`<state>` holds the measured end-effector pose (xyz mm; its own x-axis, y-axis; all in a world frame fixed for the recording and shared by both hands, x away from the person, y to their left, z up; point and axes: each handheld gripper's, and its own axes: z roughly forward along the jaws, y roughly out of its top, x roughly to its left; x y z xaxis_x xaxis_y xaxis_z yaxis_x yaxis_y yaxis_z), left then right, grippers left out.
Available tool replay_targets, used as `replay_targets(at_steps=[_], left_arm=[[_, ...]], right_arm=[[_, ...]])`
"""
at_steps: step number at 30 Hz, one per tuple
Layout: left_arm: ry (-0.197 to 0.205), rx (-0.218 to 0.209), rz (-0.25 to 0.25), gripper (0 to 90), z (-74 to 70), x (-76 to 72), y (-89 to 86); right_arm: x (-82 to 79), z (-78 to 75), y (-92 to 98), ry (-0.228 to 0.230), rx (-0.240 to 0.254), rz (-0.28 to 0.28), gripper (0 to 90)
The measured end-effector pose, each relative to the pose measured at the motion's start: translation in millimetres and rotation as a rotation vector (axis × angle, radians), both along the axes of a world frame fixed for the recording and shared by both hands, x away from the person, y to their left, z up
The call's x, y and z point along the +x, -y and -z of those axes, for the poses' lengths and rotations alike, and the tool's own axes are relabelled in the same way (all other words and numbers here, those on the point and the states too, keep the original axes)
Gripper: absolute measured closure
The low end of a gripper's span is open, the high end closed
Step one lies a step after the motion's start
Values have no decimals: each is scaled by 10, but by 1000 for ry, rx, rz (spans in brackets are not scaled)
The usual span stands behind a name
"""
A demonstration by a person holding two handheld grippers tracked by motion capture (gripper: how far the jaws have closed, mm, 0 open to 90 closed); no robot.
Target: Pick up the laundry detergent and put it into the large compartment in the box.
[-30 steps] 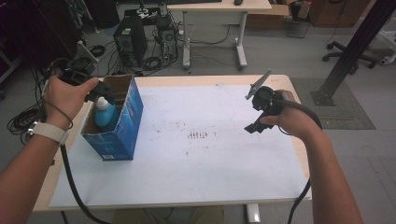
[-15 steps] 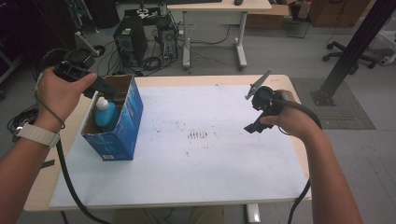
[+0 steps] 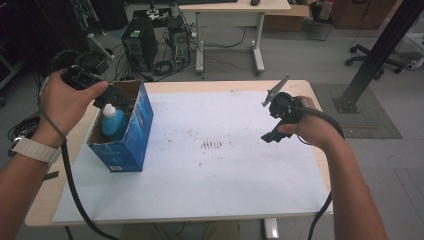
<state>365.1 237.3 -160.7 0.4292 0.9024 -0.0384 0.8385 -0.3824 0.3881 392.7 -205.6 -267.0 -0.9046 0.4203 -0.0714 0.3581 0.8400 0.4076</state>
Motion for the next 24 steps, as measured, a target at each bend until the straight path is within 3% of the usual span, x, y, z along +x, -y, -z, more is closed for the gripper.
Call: replay_targets(at_steps=[10,24], left_arm=[[-8,15,142,89,-22,-182,270],[-8,28,223,89,5,-258,420]], right_arm=[[5,-14,-48,2,-2,-6,92],[15,2,-74,-1,-1,-10,92]])
